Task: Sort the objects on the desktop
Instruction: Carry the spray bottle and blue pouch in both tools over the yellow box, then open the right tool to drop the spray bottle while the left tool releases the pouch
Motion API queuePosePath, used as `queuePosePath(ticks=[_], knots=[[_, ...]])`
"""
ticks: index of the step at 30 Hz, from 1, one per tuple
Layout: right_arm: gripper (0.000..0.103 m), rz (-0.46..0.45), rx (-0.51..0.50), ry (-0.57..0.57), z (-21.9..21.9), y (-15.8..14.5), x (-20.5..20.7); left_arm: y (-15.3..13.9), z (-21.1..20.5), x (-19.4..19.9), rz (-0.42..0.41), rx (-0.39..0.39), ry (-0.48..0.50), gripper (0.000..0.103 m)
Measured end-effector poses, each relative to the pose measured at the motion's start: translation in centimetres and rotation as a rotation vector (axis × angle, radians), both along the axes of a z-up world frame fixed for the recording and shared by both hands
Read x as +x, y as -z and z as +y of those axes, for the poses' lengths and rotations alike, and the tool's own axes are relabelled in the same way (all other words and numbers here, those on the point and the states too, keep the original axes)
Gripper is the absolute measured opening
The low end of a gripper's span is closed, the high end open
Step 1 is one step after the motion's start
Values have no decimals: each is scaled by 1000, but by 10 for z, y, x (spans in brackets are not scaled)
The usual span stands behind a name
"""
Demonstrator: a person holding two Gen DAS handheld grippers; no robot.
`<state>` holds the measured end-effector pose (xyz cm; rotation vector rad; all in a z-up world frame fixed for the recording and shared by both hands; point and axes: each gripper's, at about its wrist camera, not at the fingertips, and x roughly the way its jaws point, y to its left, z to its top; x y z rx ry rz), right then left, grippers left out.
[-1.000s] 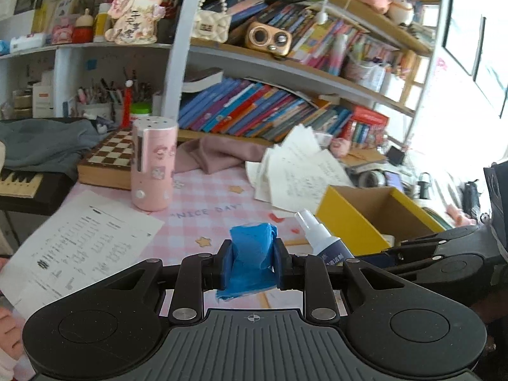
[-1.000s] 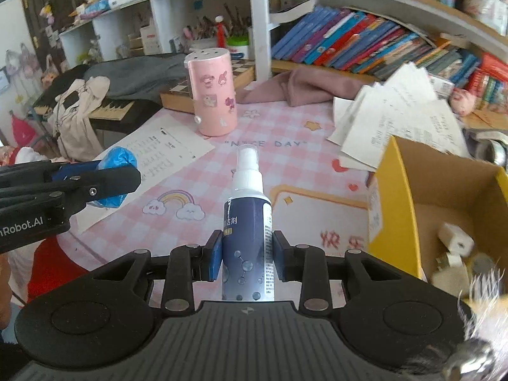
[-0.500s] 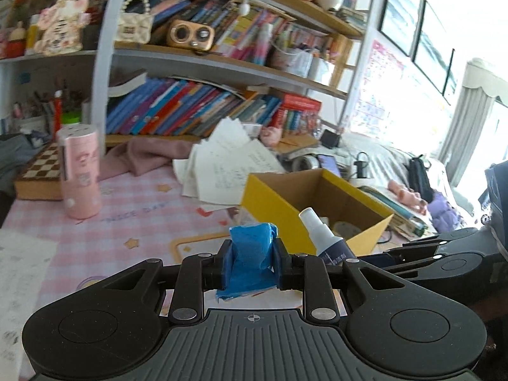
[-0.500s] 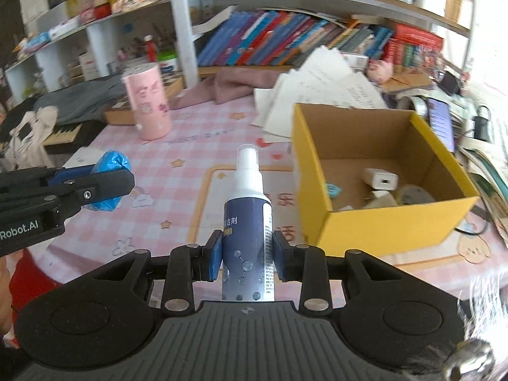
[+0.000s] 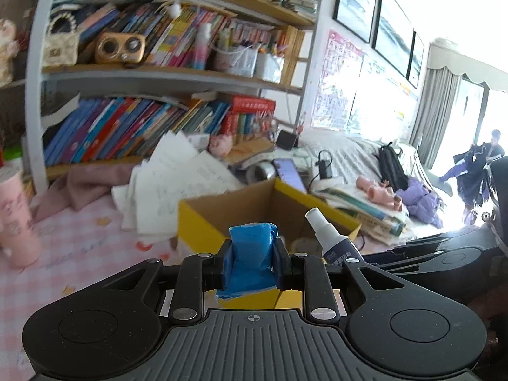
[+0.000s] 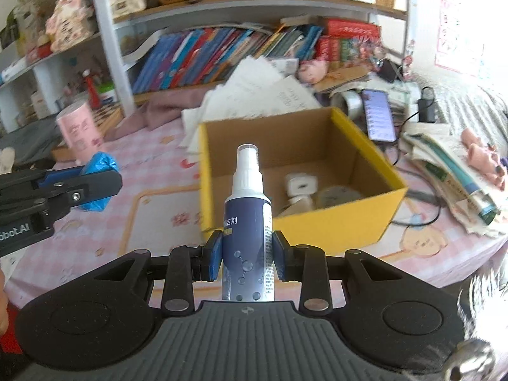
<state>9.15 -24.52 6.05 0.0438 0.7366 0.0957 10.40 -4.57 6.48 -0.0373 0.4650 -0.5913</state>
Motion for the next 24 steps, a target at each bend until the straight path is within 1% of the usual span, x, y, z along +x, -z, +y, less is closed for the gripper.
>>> queuePosePath(ticks=[3, 5, 8, 11, 15, 18, 20, 24], knots=[[30, -34, 2, 10, -24, -6, 12, -7, -23, 11, -28, -7, -5, 23], [30, -64, -3, 5, -39, -9, 22, -8, -40, 21, -33, 5, -8, 23], [30, -83, 7, -13, -60, -8, 41, -1, -65, 35, -23, 36, -24, 23], [30, -76, 14, -46, -77, -1, 65, 11, -86, 48, -5, 89, -54, 23], [30, -39, 8, -123, -90, 14, 100, 26, -111, 62, 20, 166, -108, 23], [30, -7, -13, -193, -91, 30, 123, 36, -127, 71, 31, 231, -143, 23], [30, 29, -19, -231, -91, 42, 134, 44, -137, 74, 48, 276, -149, 23], [30, 103, 4, -275, -94, 62, 145, 57, -154, 73, 80, 348, -143, 24]])
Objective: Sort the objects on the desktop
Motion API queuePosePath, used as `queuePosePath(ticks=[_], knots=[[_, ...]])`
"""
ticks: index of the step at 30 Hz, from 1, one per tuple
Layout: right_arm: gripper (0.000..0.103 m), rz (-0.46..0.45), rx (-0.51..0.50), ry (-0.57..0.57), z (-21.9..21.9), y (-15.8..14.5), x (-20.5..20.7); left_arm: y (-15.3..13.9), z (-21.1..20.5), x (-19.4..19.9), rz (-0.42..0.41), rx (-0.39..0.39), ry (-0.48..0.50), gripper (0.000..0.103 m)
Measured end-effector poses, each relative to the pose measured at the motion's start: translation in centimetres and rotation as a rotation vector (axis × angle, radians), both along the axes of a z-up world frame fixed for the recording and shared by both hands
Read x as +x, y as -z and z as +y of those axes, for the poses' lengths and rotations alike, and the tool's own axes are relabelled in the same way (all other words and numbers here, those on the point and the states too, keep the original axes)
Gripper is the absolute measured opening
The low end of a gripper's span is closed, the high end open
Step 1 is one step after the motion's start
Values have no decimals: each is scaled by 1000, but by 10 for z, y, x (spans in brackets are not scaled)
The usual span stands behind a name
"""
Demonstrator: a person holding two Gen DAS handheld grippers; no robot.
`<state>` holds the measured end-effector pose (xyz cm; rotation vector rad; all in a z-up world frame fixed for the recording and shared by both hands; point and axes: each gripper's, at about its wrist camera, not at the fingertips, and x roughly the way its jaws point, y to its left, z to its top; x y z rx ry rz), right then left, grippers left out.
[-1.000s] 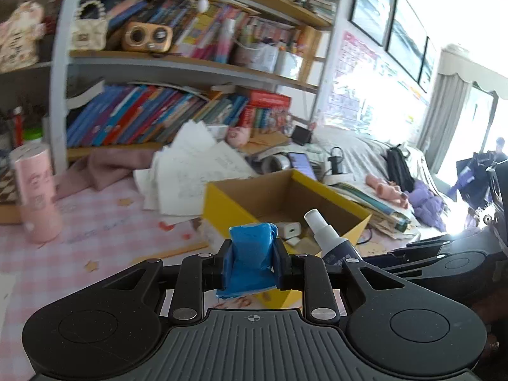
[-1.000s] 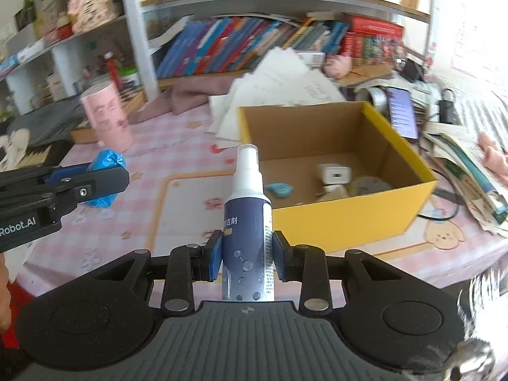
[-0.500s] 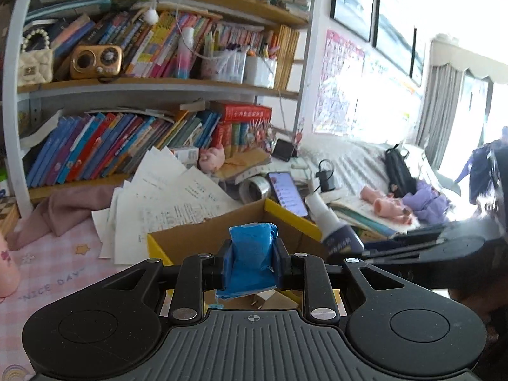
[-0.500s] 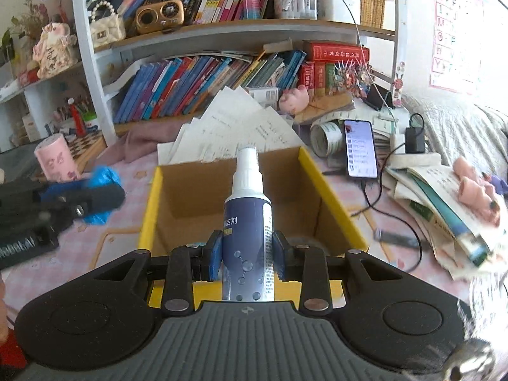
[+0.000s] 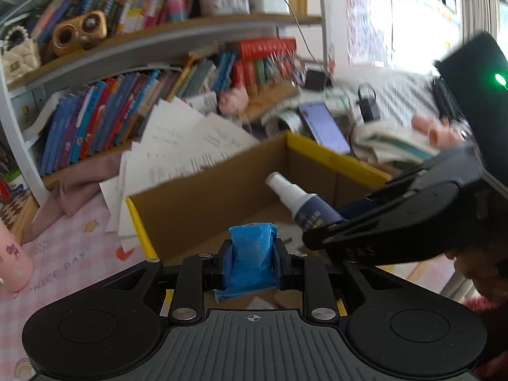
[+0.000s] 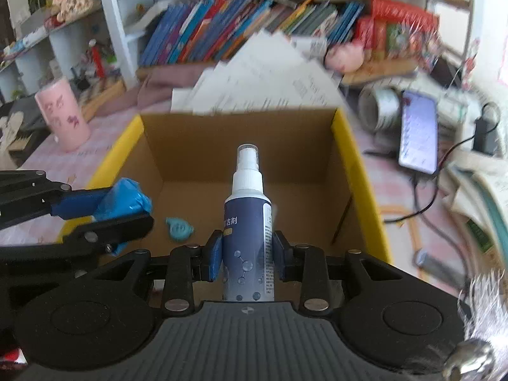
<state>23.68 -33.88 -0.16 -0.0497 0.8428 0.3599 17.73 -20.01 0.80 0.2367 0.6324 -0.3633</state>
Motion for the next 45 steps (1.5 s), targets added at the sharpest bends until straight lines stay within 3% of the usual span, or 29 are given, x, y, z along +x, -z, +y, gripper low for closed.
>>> queuePosePath(ticks=[7, 11, 17, 21, 25, 35, 45], knots=[[30, 68, 21, -11, -11, 16, 10, 4, -8, 2, 24, 22, -44, 24], [31, 60, 39, -8, -14, 14, 7, -2, -9, -8, -48, 17, -59, 29], [43, -24, 40, 1, -13, 0, -5, -16, 0, -21, -164, 6, -94, 51], [48, -83, 48, 46, -11, -12, -16, -28, 11, -35, -233, -1, -111, 59], [51, -134, 44, 99, -2, -22, -34, -39, 33, -49, -284, -27, -134, 71], [55, -223, 60, 216, 40, -37, -99, -42, 103, -101, -304, -58, -177, 82], [60, -233, 23, 294, 95, -31, -191, -35, 187, -164, -241, -112, -266, 89]])
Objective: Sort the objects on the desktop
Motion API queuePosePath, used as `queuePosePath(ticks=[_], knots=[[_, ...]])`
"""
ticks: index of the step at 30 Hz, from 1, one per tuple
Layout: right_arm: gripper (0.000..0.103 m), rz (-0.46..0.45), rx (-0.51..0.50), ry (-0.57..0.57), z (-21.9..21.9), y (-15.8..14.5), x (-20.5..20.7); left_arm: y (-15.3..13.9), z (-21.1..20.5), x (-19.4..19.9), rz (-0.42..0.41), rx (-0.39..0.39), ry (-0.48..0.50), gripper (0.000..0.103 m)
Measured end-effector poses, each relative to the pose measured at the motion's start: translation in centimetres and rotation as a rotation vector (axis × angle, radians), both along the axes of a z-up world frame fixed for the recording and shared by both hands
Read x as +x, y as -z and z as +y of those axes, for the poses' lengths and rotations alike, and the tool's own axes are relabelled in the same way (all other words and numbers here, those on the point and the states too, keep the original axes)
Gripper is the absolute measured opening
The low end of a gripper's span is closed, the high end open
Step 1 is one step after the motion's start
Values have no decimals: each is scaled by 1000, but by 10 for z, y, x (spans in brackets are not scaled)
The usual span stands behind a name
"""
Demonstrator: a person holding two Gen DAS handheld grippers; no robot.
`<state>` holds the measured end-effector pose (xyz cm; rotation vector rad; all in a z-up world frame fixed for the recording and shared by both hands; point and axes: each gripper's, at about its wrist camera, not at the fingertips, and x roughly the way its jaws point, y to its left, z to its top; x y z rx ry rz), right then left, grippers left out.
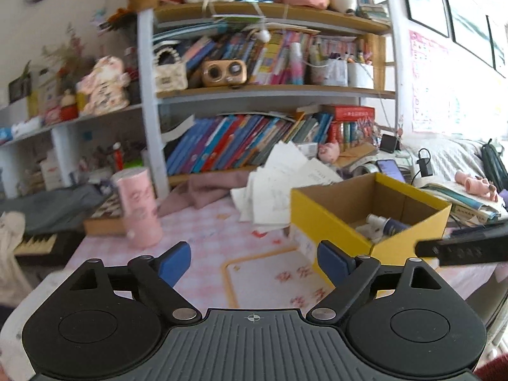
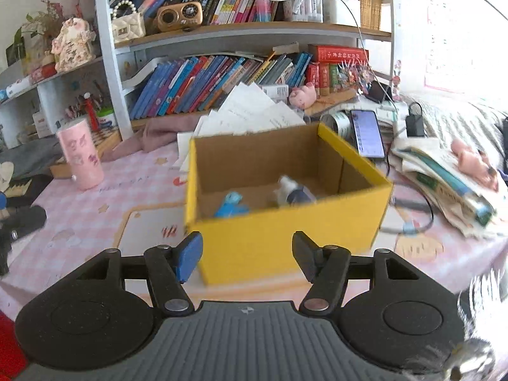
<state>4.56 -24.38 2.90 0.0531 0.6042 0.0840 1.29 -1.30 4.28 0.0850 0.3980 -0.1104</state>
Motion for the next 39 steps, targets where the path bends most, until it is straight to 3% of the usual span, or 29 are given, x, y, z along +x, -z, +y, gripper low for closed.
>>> queuePosePath(ticks=[5, 11, 19, 25, 39], knots=[[61, 57, -9, -2, 27, 16, -37, 11, 16, -27, 39, 47, 11, 89], [65, 63, -28, -42, 50, 13, -56, 12, 28, -47, 50, 71, -7, 94], [66, 100, -53, -98, 66, 20, -64, 19, 42, -54, 114, 71, -71, 98], [73, 111, -53, -119, 69, 21, -65, 20, 42, -60, 123, 74, -83, 103], [87, 126, -59, -128, 69, 23, -64, 24, 41, -59, 169, 60, -73, 103]])
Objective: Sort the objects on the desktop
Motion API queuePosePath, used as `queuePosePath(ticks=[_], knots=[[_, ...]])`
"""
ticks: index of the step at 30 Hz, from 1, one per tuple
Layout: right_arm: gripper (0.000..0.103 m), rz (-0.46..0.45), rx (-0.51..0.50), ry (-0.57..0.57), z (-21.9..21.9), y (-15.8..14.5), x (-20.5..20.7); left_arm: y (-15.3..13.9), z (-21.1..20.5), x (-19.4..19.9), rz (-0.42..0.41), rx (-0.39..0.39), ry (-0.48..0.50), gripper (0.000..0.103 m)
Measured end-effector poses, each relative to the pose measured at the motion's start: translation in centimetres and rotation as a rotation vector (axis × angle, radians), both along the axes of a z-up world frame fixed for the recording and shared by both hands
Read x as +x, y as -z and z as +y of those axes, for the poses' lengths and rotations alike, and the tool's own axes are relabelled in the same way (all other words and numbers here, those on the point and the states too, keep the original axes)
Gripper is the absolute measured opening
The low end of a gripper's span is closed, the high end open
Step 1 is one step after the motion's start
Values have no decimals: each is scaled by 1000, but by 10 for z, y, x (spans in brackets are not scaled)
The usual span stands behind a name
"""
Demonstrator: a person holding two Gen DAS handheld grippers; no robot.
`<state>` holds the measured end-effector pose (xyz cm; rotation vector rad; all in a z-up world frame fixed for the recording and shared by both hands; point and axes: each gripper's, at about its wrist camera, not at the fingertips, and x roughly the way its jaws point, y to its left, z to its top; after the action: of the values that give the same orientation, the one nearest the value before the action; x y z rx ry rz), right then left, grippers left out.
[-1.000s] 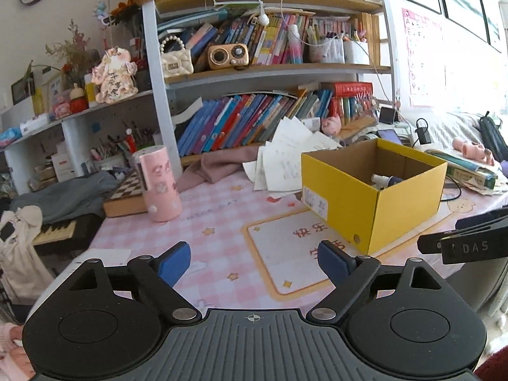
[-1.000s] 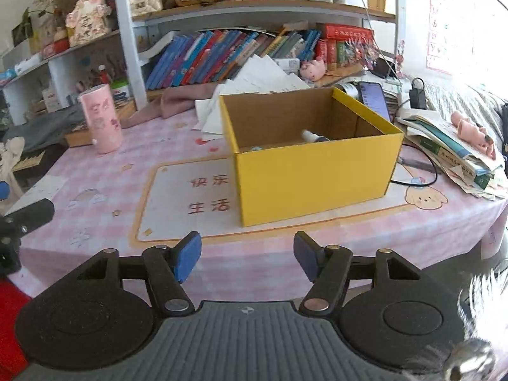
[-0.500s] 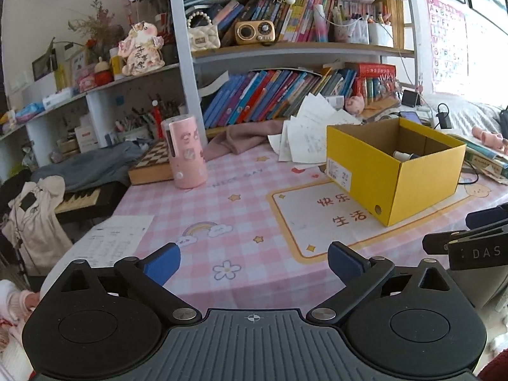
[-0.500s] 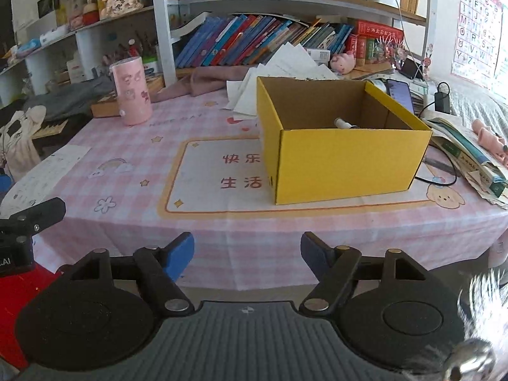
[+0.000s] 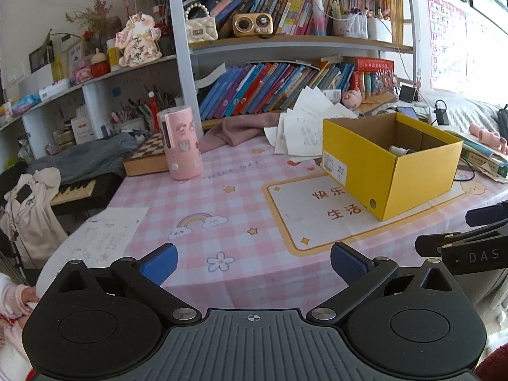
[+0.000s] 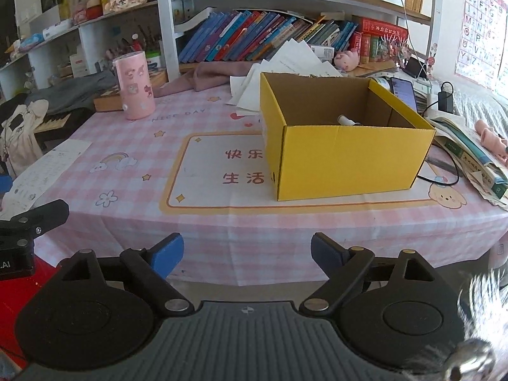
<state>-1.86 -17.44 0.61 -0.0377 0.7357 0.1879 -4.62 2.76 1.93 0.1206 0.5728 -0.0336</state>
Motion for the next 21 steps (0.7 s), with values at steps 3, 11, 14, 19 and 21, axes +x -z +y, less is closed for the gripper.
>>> queuePosePath(ticks=[3, 11, 14, 19, 21], knots=[[87, 2, -2, -6, 1, 1, 0, 2, 0, 1, 17, -1, -3, 103], [88, 4, -7, -12, 2, 1, 0, 3, 4, 2, 26, -12, -15, 103], [88, 5, -7, -14, 3, 1, 0, 3, 4, 2, 25, -12, -15, 103], [88, 6, -10, -20, 5, 0, 1, 4, 4, 2, 30, -16, -15, 103], [88, 6, -11, -19, 5, 1, 1, 4, 4, 2, 29, -16, -15, 103]])
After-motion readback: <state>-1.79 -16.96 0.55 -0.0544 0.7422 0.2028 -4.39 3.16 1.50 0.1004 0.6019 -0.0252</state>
